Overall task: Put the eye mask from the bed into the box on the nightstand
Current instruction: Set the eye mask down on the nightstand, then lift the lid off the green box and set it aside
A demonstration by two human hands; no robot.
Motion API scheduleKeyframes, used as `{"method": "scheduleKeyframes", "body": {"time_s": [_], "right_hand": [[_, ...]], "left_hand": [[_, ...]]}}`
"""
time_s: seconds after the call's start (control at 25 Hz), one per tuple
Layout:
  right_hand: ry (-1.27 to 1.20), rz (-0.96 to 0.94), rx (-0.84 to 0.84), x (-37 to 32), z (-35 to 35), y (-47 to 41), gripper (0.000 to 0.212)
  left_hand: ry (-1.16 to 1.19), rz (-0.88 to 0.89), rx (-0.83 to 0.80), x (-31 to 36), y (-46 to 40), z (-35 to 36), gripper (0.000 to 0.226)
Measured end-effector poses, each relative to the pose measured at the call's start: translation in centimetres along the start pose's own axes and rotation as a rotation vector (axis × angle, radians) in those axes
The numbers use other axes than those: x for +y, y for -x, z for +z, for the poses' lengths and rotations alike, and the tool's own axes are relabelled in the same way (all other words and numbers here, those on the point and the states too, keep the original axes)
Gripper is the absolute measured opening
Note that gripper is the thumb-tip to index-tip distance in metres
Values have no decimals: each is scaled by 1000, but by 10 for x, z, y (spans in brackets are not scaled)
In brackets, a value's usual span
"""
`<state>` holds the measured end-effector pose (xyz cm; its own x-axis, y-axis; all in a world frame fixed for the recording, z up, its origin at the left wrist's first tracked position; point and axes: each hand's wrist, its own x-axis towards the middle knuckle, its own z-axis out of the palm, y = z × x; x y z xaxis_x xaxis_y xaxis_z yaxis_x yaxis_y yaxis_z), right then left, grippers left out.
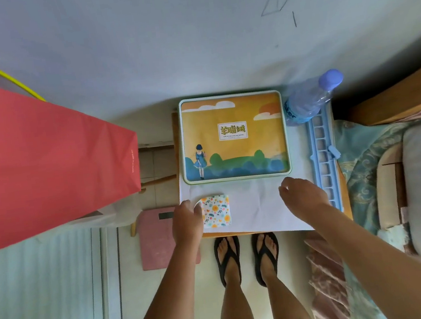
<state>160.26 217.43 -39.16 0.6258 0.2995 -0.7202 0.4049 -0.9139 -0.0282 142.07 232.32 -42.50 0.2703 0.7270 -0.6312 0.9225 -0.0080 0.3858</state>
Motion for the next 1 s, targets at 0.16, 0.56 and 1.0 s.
{"method": "scheduleKeyframes", "body": {"time_s": [0.16, 0.56, 1.0], "right_hand": [[-133, 178, 74, -4, -9, -15, 45], [-363, 247, 254, -6, -6, -44, 22], [-372, 311, 216, -28, -11, -35, 19]], "left_hand": [[208, 49, 182, 27, -20, -21, 36], [23, -5, 356, 58, -44, -12, 20], [163, -47, 392, 66, -43, -12, 20]]}}
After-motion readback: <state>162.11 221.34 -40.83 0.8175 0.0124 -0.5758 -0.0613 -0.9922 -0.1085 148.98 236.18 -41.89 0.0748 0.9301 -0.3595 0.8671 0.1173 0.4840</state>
